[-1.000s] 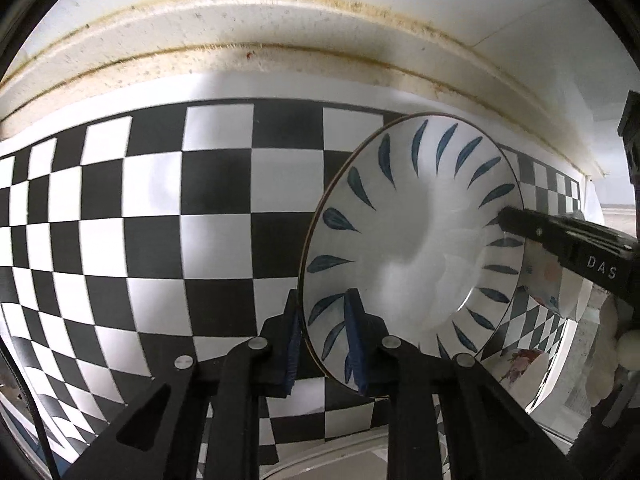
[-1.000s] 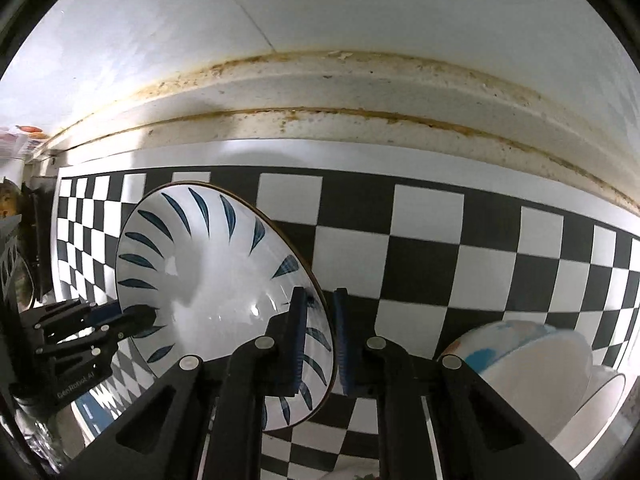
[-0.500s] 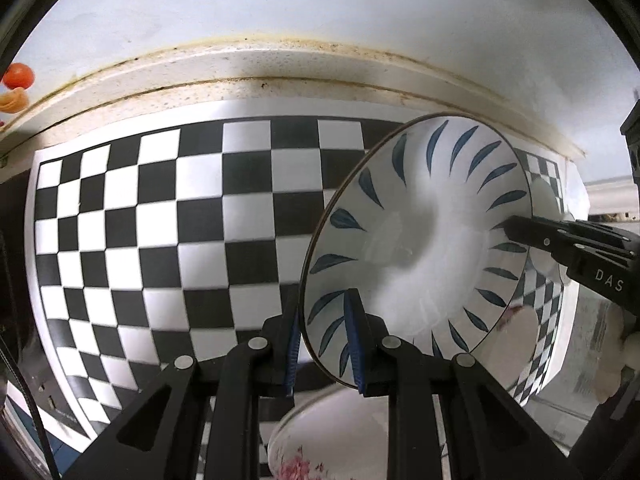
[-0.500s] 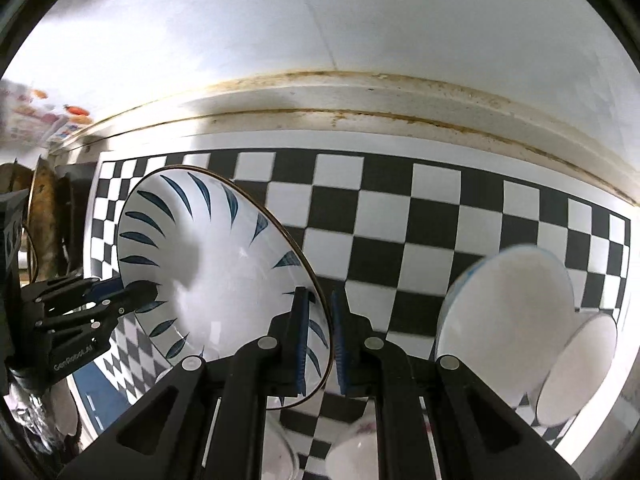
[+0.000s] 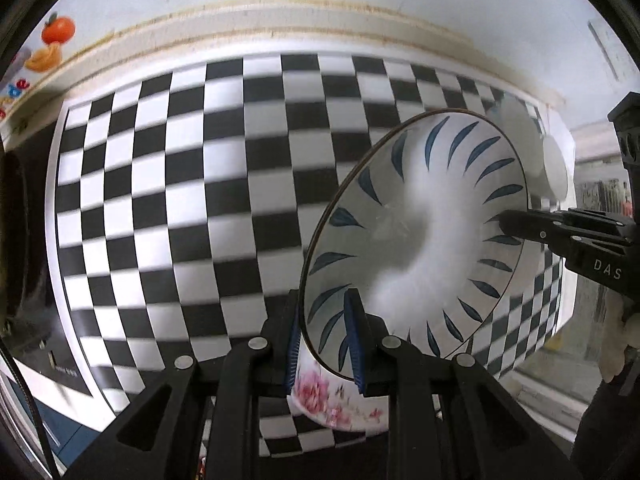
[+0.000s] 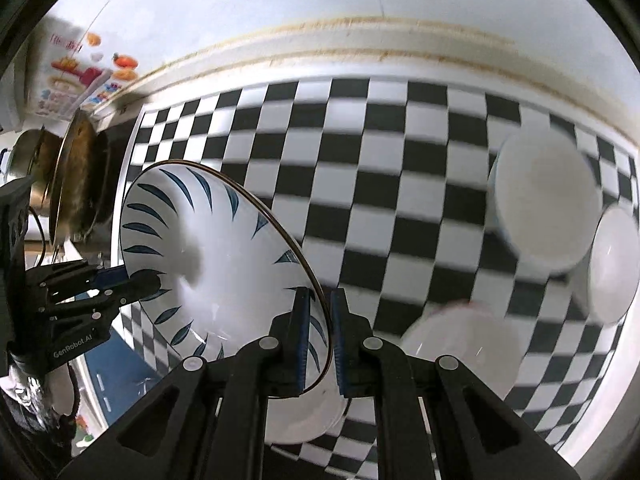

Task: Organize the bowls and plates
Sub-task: 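Carry the blue-striped plate with both tools and lower it onto the white plate stack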

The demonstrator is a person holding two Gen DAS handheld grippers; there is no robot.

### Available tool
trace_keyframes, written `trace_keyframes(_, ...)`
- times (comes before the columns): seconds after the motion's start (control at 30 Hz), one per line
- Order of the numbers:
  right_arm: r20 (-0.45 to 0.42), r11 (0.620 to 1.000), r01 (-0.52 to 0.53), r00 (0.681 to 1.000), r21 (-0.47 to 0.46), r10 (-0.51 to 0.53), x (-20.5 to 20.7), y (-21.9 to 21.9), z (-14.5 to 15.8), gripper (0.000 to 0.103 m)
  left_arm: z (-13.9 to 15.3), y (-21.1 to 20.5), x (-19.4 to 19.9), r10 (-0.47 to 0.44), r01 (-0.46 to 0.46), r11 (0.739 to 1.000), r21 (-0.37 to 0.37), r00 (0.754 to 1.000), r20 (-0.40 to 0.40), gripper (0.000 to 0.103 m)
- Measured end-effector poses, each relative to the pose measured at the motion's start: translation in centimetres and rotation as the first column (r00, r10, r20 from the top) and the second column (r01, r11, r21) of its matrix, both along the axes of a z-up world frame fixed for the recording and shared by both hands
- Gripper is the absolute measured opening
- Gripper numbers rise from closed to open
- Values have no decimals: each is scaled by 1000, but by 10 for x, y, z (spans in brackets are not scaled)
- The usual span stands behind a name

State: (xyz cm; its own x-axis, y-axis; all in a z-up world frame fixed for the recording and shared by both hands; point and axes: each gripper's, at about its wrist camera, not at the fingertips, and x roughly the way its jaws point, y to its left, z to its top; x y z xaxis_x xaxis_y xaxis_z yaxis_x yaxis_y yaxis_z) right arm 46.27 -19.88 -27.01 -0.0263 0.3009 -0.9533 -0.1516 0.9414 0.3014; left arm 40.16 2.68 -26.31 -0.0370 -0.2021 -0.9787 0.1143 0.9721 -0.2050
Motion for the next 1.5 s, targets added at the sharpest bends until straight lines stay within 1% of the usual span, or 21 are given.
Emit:
trace_keyframes(0.23, -69, 999, -41, 997, -10, 41, -55, 14, -26, 12, -18, 2, -35, -28, 29, 999, 25, 998, -50, 18)
trace_keyframes(0.43, -116, 999, -44, 992, -3, 43, -82, 15, -44, 12, -36, 0, -52, -47, 51, 998, 43, 995, -91, 18)
trace_keyframes(0.63, -153, 999, -40, 988, -2, 39, -99, 13, -60, 12, -52, -7, -60, -77, 86, 994, 66, 989, -127, 18)
trace_keyframes(0.9, -180, 1000, -28, 983, -4, 27, -104, 16, -83, 12, -66, -15, -63, -88, 103, 991, 90, 984, -152, 18)
trace_keyframes(1.13, -192, 1000, -17, 981, -10, 15, -99, 17, -87, 12, -75, -21, -61, -88, 104, 990, 96, 983, -162, 18)
trace_keyframes(1.33, -203, 1000, -3, 979, -29, -3, -98, 15, -94, 11, -78, -24, -63, -100, 118, 987, 106, 982, -158, 18)
trace_keyframes(1.5, -203, 1000, 18, 979, -24, -22, -98, 13, -95, 11, -80, -25, -62, -103, 120, 986, 112, 983, -151, 18)
